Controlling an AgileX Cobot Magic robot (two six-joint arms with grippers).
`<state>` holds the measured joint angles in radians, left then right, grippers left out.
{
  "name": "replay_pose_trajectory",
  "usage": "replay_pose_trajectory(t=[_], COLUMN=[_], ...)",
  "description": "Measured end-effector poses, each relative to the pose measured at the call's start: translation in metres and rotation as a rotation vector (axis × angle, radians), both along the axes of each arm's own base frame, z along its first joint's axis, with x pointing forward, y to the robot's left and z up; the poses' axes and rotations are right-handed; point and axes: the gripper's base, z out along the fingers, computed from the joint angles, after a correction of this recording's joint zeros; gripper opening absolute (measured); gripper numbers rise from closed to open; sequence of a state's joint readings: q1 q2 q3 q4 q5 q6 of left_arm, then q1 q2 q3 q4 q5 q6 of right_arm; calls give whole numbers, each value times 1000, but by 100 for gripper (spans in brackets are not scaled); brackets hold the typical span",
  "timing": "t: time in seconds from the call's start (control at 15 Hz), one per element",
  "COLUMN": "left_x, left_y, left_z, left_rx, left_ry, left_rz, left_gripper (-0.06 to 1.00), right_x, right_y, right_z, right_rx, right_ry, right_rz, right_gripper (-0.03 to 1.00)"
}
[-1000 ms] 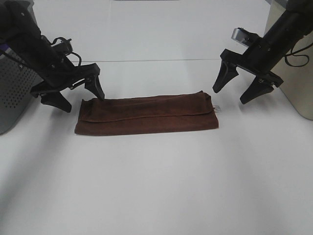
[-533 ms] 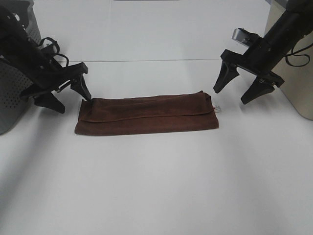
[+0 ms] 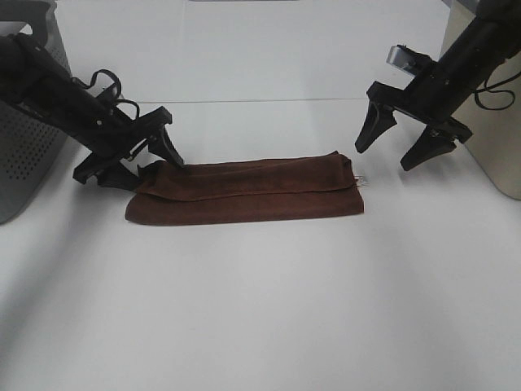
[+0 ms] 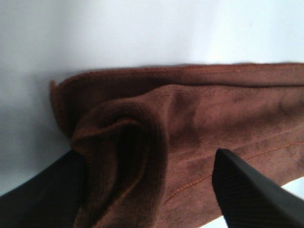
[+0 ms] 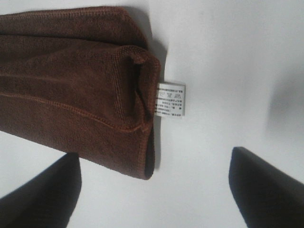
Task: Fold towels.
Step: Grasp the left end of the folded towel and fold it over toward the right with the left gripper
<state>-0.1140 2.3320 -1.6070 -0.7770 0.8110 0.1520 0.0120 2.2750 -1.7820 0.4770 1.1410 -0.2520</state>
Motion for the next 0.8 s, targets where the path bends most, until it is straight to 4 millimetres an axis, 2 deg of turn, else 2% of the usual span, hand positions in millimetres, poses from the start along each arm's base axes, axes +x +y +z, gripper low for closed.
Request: replay_pose_trajectory(t=[0.13, 0.2, 0.27, 0.33, 0.4, 0.67, 0.73, 0.8], left_x=[-1, -1, 0, 0, 0, 1, 4, 10], left_y=[-10, -11, -8, -3, 0, 8, 11, 17], left_z=[-2, -3, -7, -9, -12, -8, -1, 23], left_rx=[-9, -5, 5, 11, 13, 46, 84, 160], left_ry=[-2, -4, -2, 2, 10, 10, -3, -24], left_rz=[-12, -14, -9, -4, 0, -20, -21, -25], left_gripper=[66, 55, 39, 18, 6, 4, 4, 4], right_x=[1, 1, 1, 1, 2, 2, 2, 2], right_y=[0, 0, 0, 0, 0, 0, 0, 0], right_z=[0, 0, 0, 0, 0, 0, 0, 0], right_rx=[-1, -2, -2, -3, -3, -3, -3, -3], right_ry=[-7, -8, -12, -14, -17, -18, -18, -18], right_rz=[-3, -4, -5, -7, -8, -8, -8, -8], right_gripper=[80, 80, 80, 80, 80, 80, 80, 80])
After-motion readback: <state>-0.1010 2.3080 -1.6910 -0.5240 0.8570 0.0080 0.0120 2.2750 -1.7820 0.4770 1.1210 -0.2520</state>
